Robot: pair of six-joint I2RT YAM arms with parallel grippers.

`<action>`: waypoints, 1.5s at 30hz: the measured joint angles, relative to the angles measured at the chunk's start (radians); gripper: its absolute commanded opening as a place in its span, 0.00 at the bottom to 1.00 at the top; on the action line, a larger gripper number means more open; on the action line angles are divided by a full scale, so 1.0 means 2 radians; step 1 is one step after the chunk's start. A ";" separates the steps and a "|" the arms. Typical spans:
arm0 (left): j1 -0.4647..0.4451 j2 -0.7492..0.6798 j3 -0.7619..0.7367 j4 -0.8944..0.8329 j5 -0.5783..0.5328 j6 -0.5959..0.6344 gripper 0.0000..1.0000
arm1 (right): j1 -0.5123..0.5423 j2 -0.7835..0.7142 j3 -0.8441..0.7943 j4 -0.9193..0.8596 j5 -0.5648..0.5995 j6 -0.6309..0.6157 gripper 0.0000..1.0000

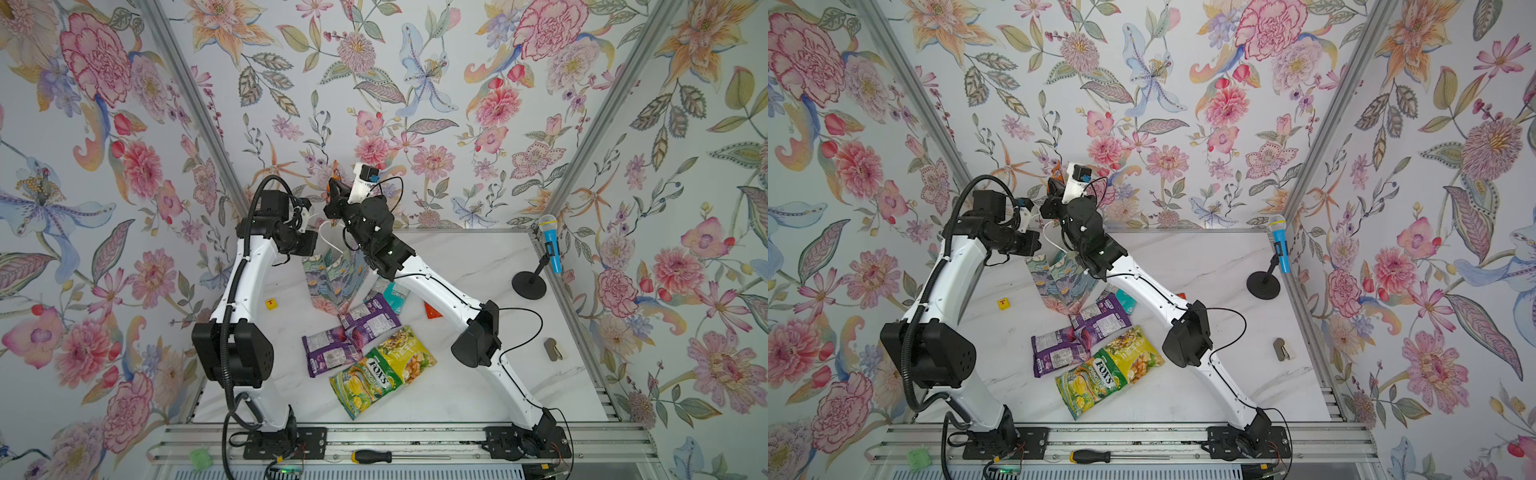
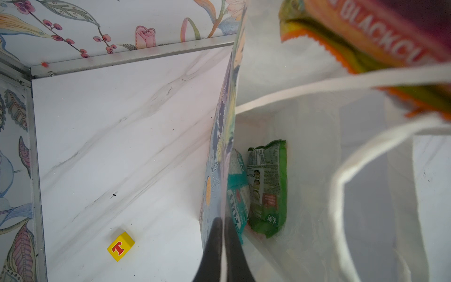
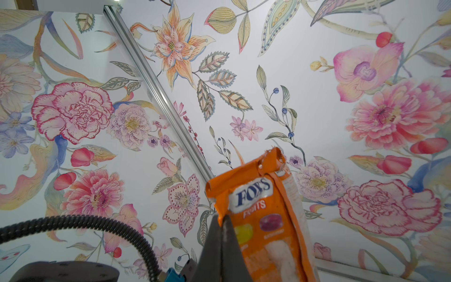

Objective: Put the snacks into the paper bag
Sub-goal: 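Lower the orange Fox's packet into the bag with the right gripper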

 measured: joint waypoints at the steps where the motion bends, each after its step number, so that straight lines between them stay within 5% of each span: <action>1: 0.000 0.000 0.000 0.000 0.000 0.000 0.01 | 0.000 0.000 0.000 0.002 0.000 -0.003 0.00; 21: 0.000 0.000 0.000 0.000 0.000 0.000 0.01 | -0.050 0.000 0.000 0.013 0.020 -0.013 0.00; 45: 0.000 0.000 0.000 0.000 0.000 0.000 0.01 | -0.024 0.034 0.023 0.054 0.053 -0.015 0.00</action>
